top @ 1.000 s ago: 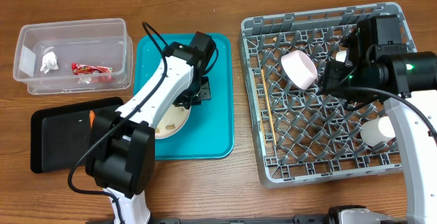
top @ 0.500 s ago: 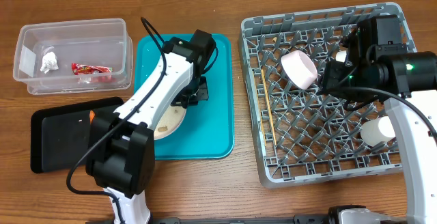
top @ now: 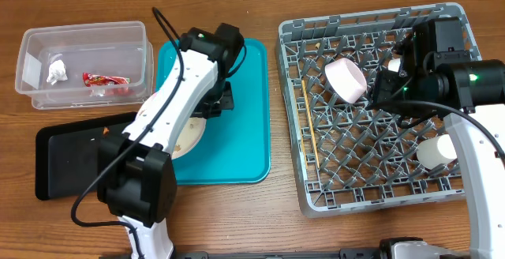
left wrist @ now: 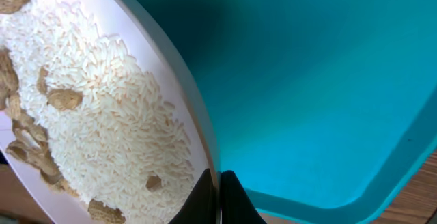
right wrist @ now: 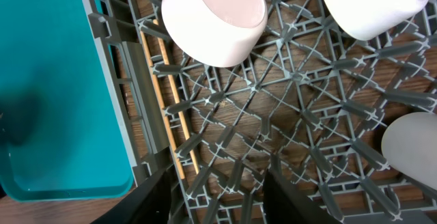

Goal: Sort waste into correct bins and load items into the dishwasher
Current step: 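Lift the plate and carry it left over the black tray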

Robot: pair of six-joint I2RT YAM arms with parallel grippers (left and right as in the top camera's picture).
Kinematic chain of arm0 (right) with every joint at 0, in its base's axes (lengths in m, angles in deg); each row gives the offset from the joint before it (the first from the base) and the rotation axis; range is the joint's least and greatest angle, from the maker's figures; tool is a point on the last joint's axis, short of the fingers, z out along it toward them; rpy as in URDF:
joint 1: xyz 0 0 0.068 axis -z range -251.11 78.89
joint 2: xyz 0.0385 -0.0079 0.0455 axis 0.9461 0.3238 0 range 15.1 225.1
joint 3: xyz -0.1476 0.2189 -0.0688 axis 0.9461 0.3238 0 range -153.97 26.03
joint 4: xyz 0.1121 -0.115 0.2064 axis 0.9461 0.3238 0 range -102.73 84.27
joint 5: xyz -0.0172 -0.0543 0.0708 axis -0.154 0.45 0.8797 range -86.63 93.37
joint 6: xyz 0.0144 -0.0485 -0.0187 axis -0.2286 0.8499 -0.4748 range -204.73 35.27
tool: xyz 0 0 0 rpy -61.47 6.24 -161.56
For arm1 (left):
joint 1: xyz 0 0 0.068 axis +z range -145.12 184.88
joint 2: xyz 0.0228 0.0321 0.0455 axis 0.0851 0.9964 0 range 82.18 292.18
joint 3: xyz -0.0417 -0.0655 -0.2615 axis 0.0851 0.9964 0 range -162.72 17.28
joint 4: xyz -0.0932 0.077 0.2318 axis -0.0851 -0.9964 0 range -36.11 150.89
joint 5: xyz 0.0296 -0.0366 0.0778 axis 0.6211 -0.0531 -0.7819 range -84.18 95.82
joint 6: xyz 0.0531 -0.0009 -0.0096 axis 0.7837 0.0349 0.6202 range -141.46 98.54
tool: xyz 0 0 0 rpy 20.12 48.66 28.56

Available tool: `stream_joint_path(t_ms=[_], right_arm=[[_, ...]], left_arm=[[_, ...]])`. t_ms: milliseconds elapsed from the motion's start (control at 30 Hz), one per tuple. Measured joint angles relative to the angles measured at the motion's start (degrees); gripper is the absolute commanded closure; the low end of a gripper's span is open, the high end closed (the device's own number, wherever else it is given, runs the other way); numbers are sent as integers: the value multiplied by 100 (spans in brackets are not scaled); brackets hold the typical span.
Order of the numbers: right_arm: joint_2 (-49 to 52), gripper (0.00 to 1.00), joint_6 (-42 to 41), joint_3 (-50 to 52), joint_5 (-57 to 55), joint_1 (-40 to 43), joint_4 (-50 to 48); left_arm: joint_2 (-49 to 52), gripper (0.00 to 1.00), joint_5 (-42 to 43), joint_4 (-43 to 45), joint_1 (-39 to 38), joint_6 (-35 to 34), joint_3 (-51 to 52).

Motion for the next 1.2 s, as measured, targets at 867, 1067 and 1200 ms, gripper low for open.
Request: stream_joint_path(t_ms=[867, 1067, 1200], right_arm=[[0, 53, 2, 0, -4, 0, 0], [0, 53, 2, 0, -4, -2, 4], [0, 53, 4, 0, -2, 0, 7]], left_arm=[[-435, 96, 1641, -330, 1969, 1408, -11], [-435, 96, 2122, -433, 2361, 1779, -11], [-435, 96, 2288, -514, 2538, 1926, -11]])
